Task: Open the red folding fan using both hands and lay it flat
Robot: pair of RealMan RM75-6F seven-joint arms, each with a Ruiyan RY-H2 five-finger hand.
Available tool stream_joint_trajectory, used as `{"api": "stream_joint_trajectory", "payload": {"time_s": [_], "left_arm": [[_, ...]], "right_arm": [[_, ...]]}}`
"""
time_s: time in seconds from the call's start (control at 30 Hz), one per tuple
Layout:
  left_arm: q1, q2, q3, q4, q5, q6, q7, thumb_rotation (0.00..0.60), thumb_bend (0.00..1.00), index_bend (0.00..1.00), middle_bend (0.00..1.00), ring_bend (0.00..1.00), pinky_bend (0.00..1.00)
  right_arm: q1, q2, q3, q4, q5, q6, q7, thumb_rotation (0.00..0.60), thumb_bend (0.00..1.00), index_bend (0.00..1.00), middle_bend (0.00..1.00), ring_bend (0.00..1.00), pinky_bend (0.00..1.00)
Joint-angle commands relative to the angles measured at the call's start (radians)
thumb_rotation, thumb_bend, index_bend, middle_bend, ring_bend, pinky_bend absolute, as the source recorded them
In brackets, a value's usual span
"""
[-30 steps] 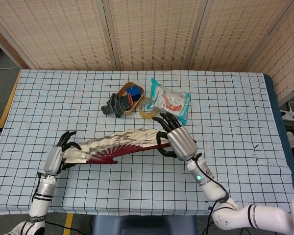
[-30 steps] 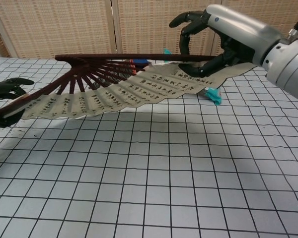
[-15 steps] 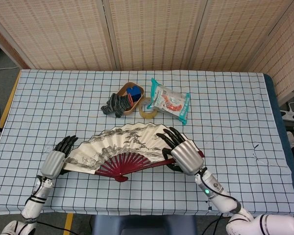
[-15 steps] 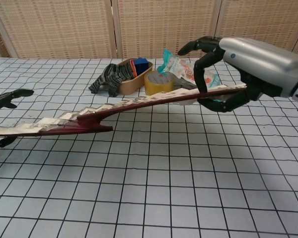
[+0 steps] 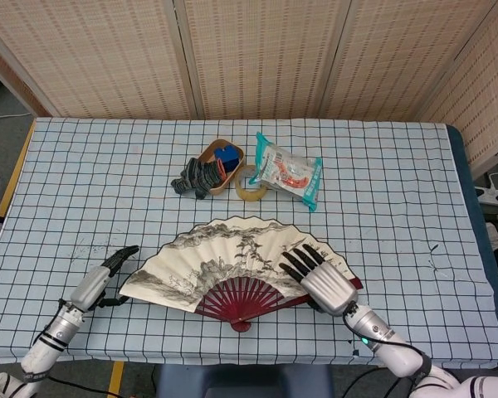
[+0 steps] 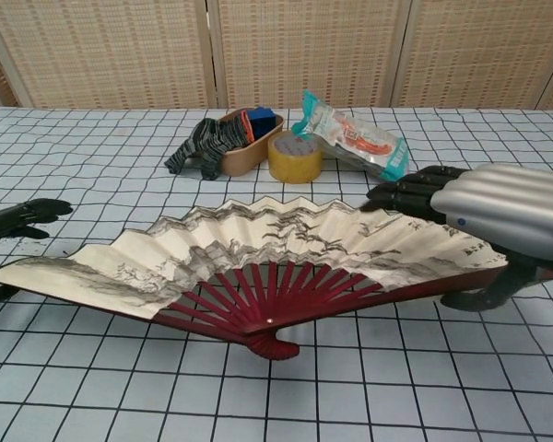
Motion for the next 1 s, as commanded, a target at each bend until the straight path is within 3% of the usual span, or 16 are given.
{"api": "stream_joint_trajectory", "payload": {"time_s": [0.03, 0.13, 0.2, 0.33, 0.4, 0.47, 0.57, 0.67, 0.77, 1.0], "left_arm": [[-0.038, 0.147, 0.065, -0.044, 0.020, -0.066, -0.296, 0.600, 0.46, 0.00, 0.00, 0.00, 0.12], [-0.064, 0.204, 0.091, -0.054, 0.025, -0.163, -0.098, 0.600, 0.46, 0.00, 0.00, 0.00, 0.12], [-0.081, 0.260, 0.076, -0.130, -0.006, -0.225, 0.065, 0.600, 0.46, 0.00, 0.00, 0.00, 0.12], [-0.061, 0.341, -0.025, -0.297, -0.157, -0.243, 0.429, 0.600, 0.46, 0.00, 0.00, 0.00, 0.12], [-0.025, 0.363, -0.083, -0.382, -0.222, -0.165, 0.524, 0.600, 0.46, 0.00, 0.00, 0.00, 0.12], [0.021, 0.366, -0.116, -0.443, -0.222, -0.037, 0.543, 0.600, 0.46, 0.00, 0.00, 0.00, 0.12], [0.102, 0.335, -0.126, -0.458, -0.135, 0.210, 0.609, 0.600, 0.46, 0.00, 0.00, 0.00, 0.11], [0.162, 0.272, -0.126, -0.401, -0.029, 0.429, 0.730, 0.600, 0.46, 0.00, 0.00, 0.00, 0.09], [0.191, 0.277, -0.109, -0.417, 0.009, 0.474, 0.819, 0.600, 0.46, 0.00, 0.00, 0.00, 0.06], [0.201, 0.330, -0.088, -0.539, -0.029, 0.356, 0.975, 0.600, 0.46, 0.00, 0.00, 0.00, 0.03]], "right_arm": [[0.013, 0.065, -0.030, -0.066, 0.184, -0.082, -0.198, 0.600, 0.15, 0.00, 0.00, 0.00, 0.00], [0.017, 0.067, -0.020, -0.078, 0.263, -0.090, -0.216, 0.600, 0.15, 0.00, 0.00, 0.00, 0.00], [0.013, 0.073, -0.012, -0.076, 0.265, -0.075, -0.202, 0.600, 0.15, 0.00, 0.00, 0.00, 0.00], [-0.009, 0.094, -0.007, -0.080, 0.230, -0.037, -0.151, 0.600, 0.15, 0.00, 0.00, 0.00, 0.00], [-0.041, 0.104, 0.004, -0.080, 0.173, 0.026, -0.086, 0.600, 0.14, 0.00, 0.00, 0.00, 0.00], [-0.095, 0.107, 0.000, -0.060, 0.081, 0.127, -0.015, 0.600, 0.14, 0.00, 0.00, 0.00, 0.00], [-0.201, 0.081, -0.015, 0.017, -0.036, 0.312, 0.087, 0.600, 0.14, 0.00, 0.00, 0.00, 0.00], [-0.309, 0.031, -0.031, 0.131, -0.059, 0.447, 0.163, 0.600, 0.14, 0.00, 0.00, 0.00, 0.00], [-0.372, -0.019, -0.040, 0.247, -0.049, 0.485, 0.215, 0.600, 0.14, 0.00, 0.00, 0.00, 0.00], [-0.370, -0.016, -0.011, 0.271, -0.056, 0.438, 0.258, 0.600, 0.14, 0.00, 0.00, 0.00, 0.00]]}}
